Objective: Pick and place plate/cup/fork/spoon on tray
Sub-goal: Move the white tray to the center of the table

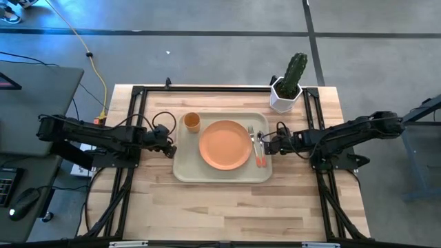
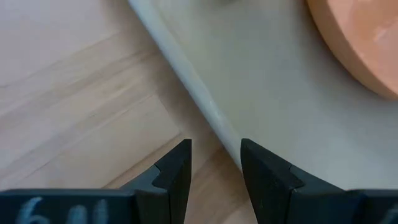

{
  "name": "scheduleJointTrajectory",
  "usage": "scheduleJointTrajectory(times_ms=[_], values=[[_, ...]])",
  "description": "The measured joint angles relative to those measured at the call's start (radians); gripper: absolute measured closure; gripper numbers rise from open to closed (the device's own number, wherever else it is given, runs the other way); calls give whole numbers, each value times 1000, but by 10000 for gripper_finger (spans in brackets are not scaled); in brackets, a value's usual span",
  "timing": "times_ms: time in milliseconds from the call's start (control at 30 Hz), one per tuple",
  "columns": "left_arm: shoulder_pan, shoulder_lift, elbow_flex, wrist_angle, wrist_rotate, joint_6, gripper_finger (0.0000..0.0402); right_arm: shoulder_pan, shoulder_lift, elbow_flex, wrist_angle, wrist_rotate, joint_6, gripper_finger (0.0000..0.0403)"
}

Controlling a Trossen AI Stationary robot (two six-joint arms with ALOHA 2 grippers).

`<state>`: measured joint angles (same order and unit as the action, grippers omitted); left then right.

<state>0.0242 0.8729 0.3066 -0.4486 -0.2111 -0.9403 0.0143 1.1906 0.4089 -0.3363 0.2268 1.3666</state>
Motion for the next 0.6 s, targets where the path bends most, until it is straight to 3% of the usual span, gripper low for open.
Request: scheduleJointTrajectory(times_ms=[433,600], values=[[4,123,-1,148,-24,51,273,5,1,-1,6,-18,40,216],[2,182,-1,233,25,32,273,24,1,-1,6,-19,43,229]])
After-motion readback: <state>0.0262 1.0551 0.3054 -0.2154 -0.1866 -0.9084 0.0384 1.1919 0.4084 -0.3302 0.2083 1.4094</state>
